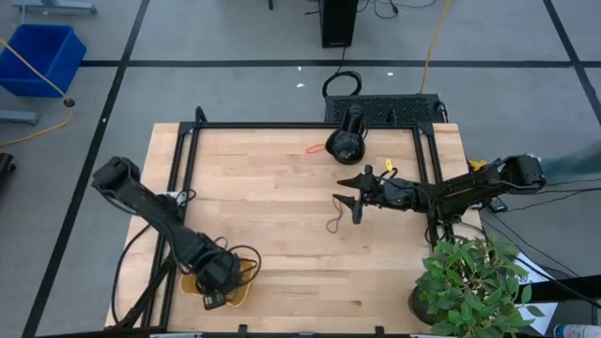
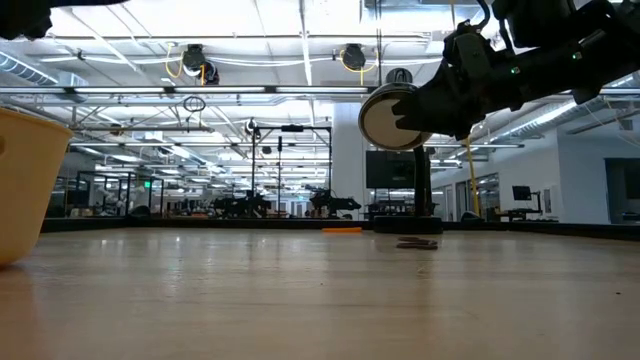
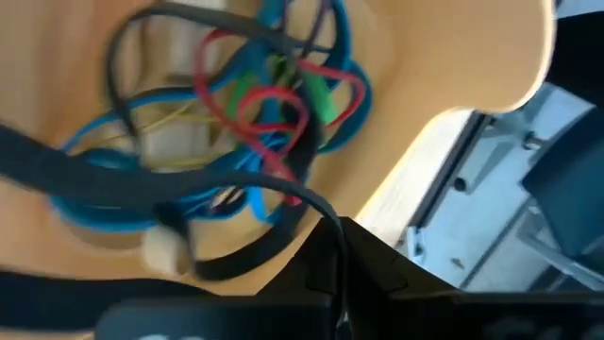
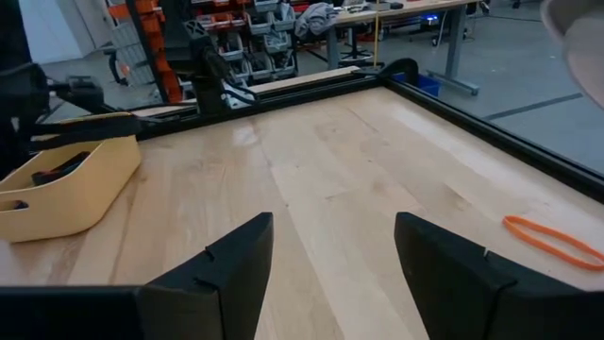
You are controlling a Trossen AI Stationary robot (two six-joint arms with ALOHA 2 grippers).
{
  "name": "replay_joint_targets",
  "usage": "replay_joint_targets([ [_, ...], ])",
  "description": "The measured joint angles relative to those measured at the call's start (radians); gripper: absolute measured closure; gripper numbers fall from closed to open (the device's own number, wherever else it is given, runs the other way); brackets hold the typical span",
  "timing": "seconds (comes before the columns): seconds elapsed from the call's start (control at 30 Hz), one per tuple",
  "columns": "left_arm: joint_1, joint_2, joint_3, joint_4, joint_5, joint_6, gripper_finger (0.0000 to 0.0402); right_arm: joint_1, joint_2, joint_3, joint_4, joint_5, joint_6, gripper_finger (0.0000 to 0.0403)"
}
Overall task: Pick and place rubber bands into bin
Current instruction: Put the black rubberband into the yellow bin
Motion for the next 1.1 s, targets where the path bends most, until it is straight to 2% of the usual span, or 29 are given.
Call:
replay_joint_targets([
  [0.47,-0.025,0.013,-0.032,0.118,0.118,-0.075,0.0393,0.0,0.0,0.0,-0.001,-0.001,0.0,0.0182],
  [0.6,-0.025,0.013,-0.032,0.134,0.119,-0.071,0.0397,0.0,0.0,0.0,-0.001,-0.001,0.0,0.0185],
  [0.93,-0.005,0.013,-0.032,0.011,-0.086,-0.034,0.0396,0.0,0.0,0.0,-0.001,-0.002,0.0,0.0181],
  [1.1,0.015,0.013,-0.032,-0.008,-0.224,-0.015,0.0362,0.001,0.0,0.0,-0.001,-0.002,0.0,0.0185],
])
